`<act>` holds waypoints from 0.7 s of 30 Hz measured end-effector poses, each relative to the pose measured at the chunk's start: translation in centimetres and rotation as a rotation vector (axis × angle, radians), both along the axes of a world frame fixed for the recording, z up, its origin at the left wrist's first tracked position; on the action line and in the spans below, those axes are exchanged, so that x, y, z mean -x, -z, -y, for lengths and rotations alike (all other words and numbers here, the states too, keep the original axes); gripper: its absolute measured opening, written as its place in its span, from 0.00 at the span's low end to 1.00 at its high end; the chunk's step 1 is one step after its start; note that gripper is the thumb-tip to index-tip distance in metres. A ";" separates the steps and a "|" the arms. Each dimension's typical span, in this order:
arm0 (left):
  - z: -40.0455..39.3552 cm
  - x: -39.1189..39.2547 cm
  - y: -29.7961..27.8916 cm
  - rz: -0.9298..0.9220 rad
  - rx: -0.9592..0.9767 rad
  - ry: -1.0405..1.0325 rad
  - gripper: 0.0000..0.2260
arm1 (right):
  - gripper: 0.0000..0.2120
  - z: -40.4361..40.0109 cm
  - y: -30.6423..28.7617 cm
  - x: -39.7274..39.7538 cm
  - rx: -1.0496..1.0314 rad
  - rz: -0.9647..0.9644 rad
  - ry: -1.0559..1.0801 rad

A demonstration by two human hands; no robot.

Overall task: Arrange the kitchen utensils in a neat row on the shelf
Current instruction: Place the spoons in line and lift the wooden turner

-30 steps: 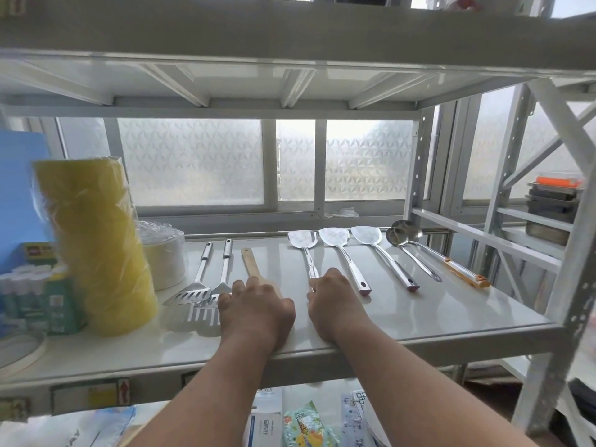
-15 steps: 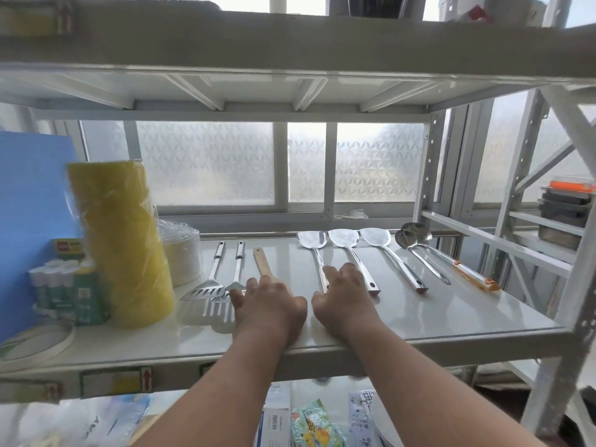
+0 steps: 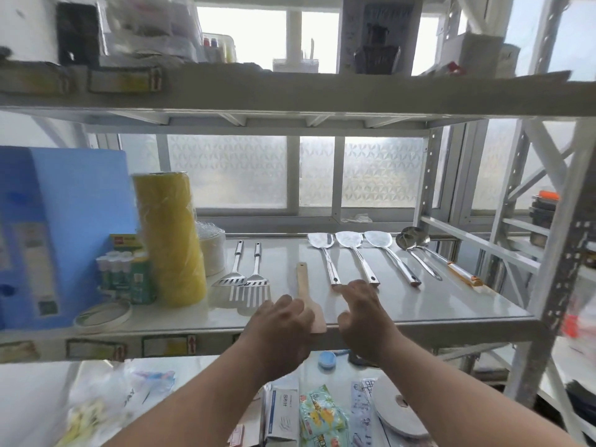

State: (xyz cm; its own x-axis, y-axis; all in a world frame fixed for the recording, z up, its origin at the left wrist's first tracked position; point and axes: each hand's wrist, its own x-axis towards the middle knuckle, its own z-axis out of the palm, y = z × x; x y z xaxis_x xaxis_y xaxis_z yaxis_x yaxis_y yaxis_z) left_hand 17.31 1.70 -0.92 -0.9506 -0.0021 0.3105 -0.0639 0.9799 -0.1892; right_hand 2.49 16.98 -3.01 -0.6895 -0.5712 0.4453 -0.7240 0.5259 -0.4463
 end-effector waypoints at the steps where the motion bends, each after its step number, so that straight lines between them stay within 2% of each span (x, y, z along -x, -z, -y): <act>1: 0.3 -0.4 -0.2 -0.051 -0.015 0.049 0.08 | 0.27 -0.3 -0.3 -0.4 0.000 0.029 -0.009; 3: 0.9 -1.1 -1.0 -0.221 -0.124 0.094 0.05 | 0.28 -0.6 -0.9 -0.9 0.007 0.102 -0.022; 6: 2.3 -2.1 -3.5 -0.631 -0.335 0.028 0.04 | 0.32 -1.0 -1.7 -1.2 0.014 0.192 -0.027; 8: 2.8 -2.7 -5.6 -0.812 -0.368 -0.014 0.07 | 0.34 -1.3 -2.2 -1.3 0.014 0.221 -0.026; 10: 3.2 -3.3 -7.5 -0.903 -0.343 0.013 0.08 | 0.36 -1.7 -2.6 -1.1 0.019 0.242 -0.025; 12: 3.0 -3.8 -9.2 -0.948 -0.455 0.052 0.07 | 0.39 -2.1 -3.0 -0.8 0.041 0.244 -0.022; 15: 2.1 -3.7 -11.5 -0.920 -0.886 -0.002 0.02 | 0.40 -2.5 -3.9 -0.5 0.143 0.200 -0.026; 17: 1.8 -2.5 -11.8 -0.881 -1.147 -0.072 0.06 | 0.32 -3.0 -3.8 -0.7 0.180 0.097 -0.040; 19: 1.9 -1.3 -11.3 -0.879 -1.349 -0.161 0.06 | 0.17 -3.3 -3.1 -1.5 0.136 -0.027 -0.067; 20: 2.0 -0.8 -10.9 -0.878 -1.415 -0.209 0.06 | 0.14 -3.6 -2.6 -2.1 0.093 -0.049 -0.078; 21: 2.2 -0.4 -10.5 -0.863 -1.463 -0.244 0.07 | 0.15 -3.9 -2.2 -3.0 0.061 -0.048 -0.096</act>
State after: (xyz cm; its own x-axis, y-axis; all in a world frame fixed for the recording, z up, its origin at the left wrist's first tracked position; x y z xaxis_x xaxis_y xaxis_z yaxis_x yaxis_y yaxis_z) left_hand 17.67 -0.48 9.58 -0.4568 -0.8370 0.3014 0.1791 0.2454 0.9527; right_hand 5.48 20.91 -0.79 -0.6102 -0.6044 0.5122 -0.7909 0.4260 -0.4394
